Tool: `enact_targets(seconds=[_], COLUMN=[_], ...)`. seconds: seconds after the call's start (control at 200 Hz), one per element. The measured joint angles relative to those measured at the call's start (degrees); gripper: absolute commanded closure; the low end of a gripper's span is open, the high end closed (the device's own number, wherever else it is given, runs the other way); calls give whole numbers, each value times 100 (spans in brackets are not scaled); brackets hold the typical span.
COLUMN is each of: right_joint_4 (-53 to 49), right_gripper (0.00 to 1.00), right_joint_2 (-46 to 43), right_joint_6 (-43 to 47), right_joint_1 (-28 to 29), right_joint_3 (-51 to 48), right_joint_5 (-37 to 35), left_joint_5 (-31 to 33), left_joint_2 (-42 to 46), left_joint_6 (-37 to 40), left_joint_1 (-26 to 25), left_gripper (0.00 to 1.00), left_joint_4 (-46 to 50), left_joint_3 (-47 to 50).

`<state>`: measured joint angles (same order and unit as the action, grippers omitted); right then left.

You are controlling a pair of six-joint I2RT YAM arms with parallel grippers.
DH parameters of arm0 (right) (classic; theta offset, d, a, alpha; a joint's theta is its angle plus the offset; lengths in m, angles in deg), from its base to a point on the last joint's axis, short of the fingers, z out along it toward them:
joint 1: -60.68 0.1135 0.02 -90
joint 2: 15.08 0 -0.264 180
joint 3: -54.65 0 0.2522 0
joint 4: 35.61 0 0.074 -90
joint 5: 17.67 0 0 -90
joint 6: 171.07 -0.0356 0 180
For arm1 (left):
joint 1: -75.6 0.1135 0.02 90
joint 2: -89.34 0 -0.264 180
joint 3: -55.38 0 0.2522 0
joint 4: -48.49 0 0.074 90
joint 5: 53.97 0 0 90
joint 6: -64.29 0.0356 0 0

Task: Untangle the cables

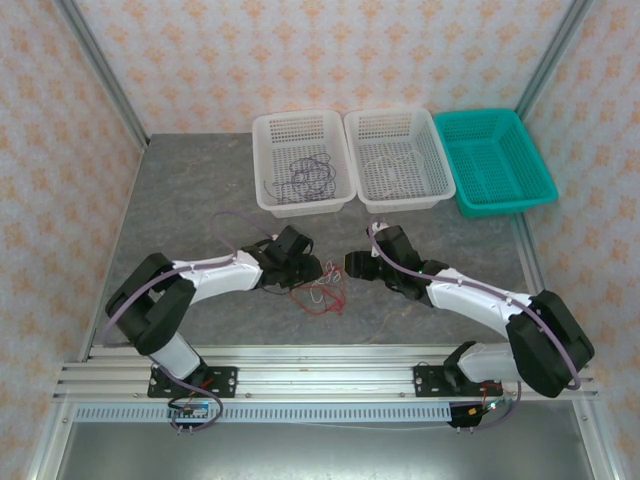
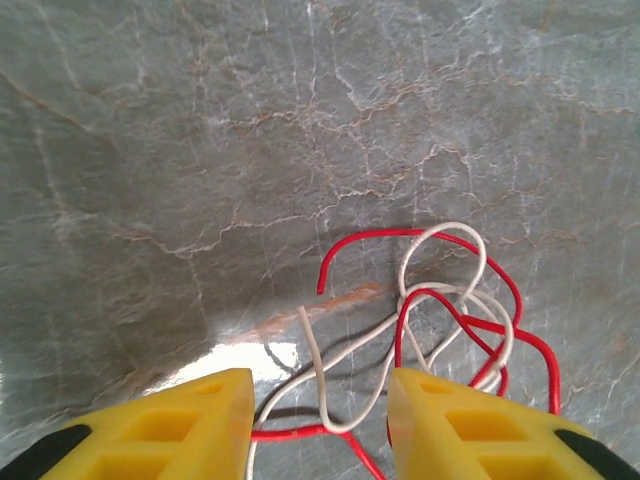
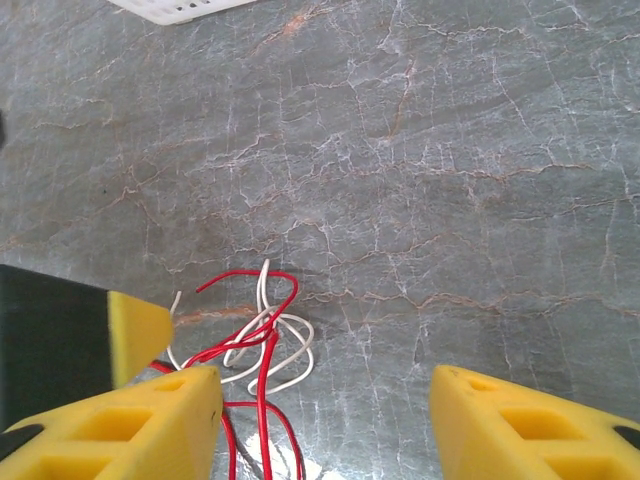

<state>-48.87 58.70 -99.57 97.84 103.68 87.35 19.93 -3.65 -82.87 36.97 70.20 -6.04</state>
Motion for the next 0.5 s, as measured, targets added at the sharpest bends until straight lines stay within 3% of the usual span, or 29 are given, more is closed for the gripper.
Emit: enact_targets(seconds=[0.095, 0.195, 0.325, 0.5], right_joint_4=[-2, -2, 0, 9], right_gripper=[42, 42, 40, 28], right_joint_2=[-2, -39, -70, 197], right_joint_6=[0, -20, 4, 208], right_joint_1=[0, 0, 15, 468], right_joint_3=[0, -2, -2, 229], right_joint_5=[-2, -4, 155, -52], left_joint_5=[-68, -153, -208, -260], left_joint_2=[-225, -396, -435, -201], left_joint_6=[-87, -184, -264, -57], left_joint_1=[0, 0, 0, 0], left_gripper=[68, 100, 100, 100], left_joint_4=[-173, -321, -461, -387], left_joint_3=[-13, -22, -24, -76])
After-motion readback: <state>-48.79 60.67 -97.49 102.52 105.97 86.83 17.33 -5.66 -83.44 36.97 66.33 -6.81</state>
